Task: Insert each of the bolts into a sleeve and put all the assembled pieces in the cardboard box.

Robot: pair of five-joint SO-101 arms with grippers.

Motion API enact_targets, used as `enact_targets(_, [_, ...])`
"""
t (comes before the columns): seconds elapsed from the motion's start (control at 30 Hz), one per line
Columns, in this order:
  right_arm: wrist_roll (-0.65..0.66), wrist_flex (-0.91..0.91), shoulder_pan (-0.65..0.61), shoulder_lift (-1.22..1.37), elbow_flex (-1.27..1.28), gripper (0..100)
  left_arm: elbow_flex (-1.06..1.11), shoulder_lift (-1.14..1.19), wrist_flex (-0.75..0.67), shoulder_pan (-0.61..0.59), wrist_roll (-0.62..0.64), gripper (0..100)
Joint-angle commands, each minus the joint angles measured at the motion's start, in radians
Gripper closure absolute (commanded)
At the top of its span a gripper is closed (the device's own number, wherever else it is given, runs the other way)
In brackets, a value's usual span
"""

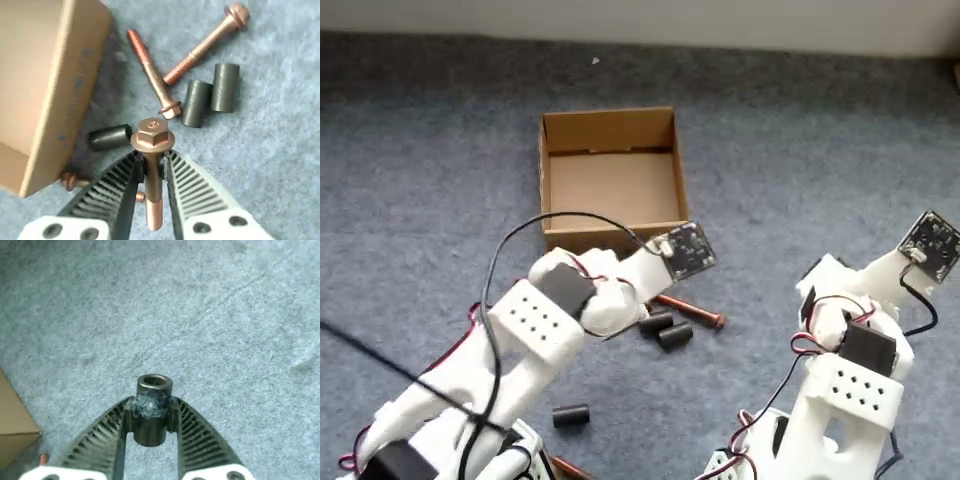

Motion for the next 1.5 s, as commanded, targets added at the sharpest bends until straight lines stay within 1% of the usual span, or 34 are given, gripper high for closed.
enact_targets(0.0, [-0.011, 0.012, -0.085, -0.038, -0.018, 99.4, -0.013, -0.262, 0.021, -0.077, 0.092, 99])
enact_targets(0.07, [-0.011, 0.033, -0.162, -0.041, -0.041, 99.4, 0.004, -0.341, 0.015, -0.119, 0.132, 99])
enact_targets(0.17, [-0.011, 0.082, -0.285, -0.085, -0.073, 99.4, 0.045, -0.444, 0.012, -0.147, 0.184, 99])
enact_targets(0.23, [-0.011, 0.11, -0.358, -0.14, -0.084, 99.4, 0.082, -0.509, -0.014, -0.151, 0.224, 99])
enact_targets(0.33, [-0.009, 0.128, -0.476, -0.24, -0.081, 99.4, 0.136, -0.61, -0.055, -0.202, 0.278, 99])
enact_targets(0.43, [-0.009, 0.12, -0.591, -0.321, -0.079, 99.4, 0.189, -0.7, -0.106, -0.257, 0.301, 99])
enact_targets(0.53, [-0.009, 0.116, -0.71, -0.36, -0.039, 99.4, 0.242, -0.771, -0.143, -0.278, 0.299, 99])
enact_targets(0.7, [-0.005, -0.008, -0.866, -0.372, 0.071, 99.4, 0.283, -0.848, -0.18, -0.28, 0.302, 99])
enact_targets(0.77, [0.046, -0.065, -0.92, -0.374, 0.131, 99.4, 0.283, -0.868, -0.192, -0.28, 0.311, 99])
enact_targets(0.87, [0.143, -0.134, -1.006, -0.386, 0.205, 99.4, 0.283, -0.894, -0.218, -0.334, 0.416, 99])
enact_targets(0.93, [0.192, -0.182, -1.043, -0.427, 0.245, 99.4, 0.283, -0.906, -0.245, -0.378, 0.457, 99])
enact_targets(1.03, [0.21, -0.252, -1.075, -0.526, 0.328, 99.4, 0.283, -0.917, -0.273, -0.41, 0.508, 96])
enact_targets(1.13, [0.215, -0.323, -1.09, -0.641, 0.421, 99.4, 0.283, -0.929, -0.288, -0.407, 0.578, 93])
enact_targets(1.27, [0.215, -0.36, -1.127, -0.782, 0.527, 99.4, 0.283, -0.952, -0.311, -0.406, 0.629, 92])
enact_targets(1.33, [0.215, -0.378, -1.153, -0.823, 0.565, 99.4, 0.283, -0.967, -0.308, -0.381, 0.651, 90])
enact_targets(1.47, [0.215, -0.456, -1.19, -0.809, 0.615, 99.4, 0.286, -1.007, -0.305, -0.266, 0.652, 91])
